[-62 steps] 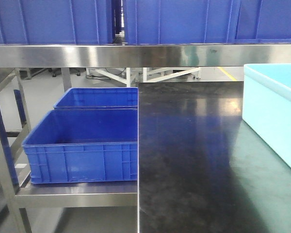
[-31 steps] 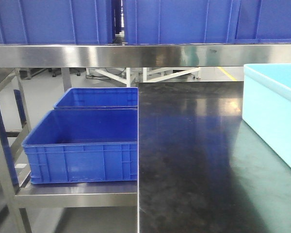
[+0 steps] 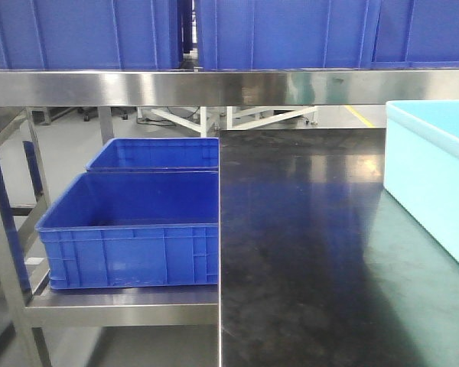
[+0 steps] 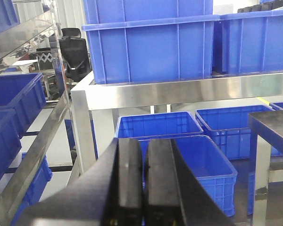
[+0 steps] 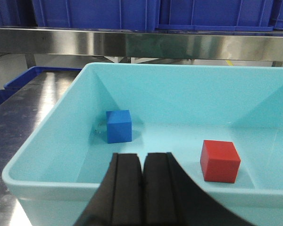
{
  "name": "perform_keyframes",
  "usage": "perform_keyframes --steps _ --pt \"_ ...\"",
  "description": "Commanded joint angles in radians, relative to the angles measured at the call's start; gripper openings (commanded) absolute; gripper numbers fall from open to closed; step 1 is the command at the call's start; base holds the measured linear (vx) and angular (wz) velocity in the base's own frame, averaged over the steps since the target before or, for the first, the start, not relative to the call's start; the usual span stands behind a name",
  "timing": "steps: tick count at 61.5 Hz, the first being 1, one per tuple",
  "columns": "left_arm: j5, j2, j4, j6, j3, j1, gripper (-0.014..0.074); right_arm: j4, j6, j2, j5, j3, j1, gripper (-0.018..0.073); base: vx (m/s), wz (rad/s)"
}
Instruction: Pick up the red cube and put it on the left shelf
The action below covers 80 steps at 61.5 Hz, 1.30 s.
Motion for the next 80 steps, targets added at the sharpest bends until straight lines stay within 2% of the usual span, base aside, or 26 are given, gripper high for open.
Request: perform_keyframes --steps 1,9,15,24,35,47,61,64,67,77,80 --pt "-0.083 0.007 -0.006 0.001 0.022 -0.003 0.0106 -0.005 -0.01 -0.017 -0.108 -0.024 -0.006 0.0057 0.0 0.0" --pt "-0.083 0.007 -0.006 0.001 0.022 -0.003 0.0106 -0.005 -0.01 -0.017 -0.128 -0.024 -0.006 0.0057 0.0 0.0" --pt "-0.083 0.007 -0.006 0.001 0.022 -0.003 0.0106 -0.005 -0.01 -0.017 -0.219 -0.024 -0.006 0.0057 0.0 0.0" --pt "-0.083 0.007 -0.006 0.001 0.022 -0.003 0.0106 -0.005 -0.01 -0.013 -0.259 -0.026 -0.006 0.0057 0.0 0.0" --pt "-0.083 0.007 -0.006 0.001 0.022 -0.003 0.0106 -0.005 -0.01 0.157 -0.263 -0.086 -0.006 0.0057 0.0 0.0" --pt "-0.083 0.007 -0.006 0.001 0.022 -0.003 0.0106 -0.005 -0.01 0.431 -0.248 -0.309 -0.006 0.0057 0.0 0.0" --pt "-0.083 0.007 -0.006 0.001 0.022 -0.003 0.0106 -0.006 -0.013 0.67 -0.071 -0.636 -0.006 0.0066 0.0 0.0" --pt "-0.083 0.007 -0.006 0.001 0.022 -0.003 0.0106 -0.012 -0.013 0.719 -0.003 -0.693 -0.006 0.0095 0.0 0.0" --pt "-0.083 0.007 -0.006 0.001 0.022 -0.003 0.0106 -0.039 -0.013 0.757 0.042 -0.746 -0.006 0.0162 0.0 0.0" --pt "-0.083 0.007 -0.006 0.001 0.022 -0.003 0.0106 -0.151 -0.013 0.852 0.198 -0.844 -0.006 0.0506 0.0 0.0" --pt "-0.083 0.007 -0.006 0.001 0.022 -0.003 0.0106 -0.175 -0.013 0.873 0.249 -0.862 -0.006 0.0547 0.0 0.0"
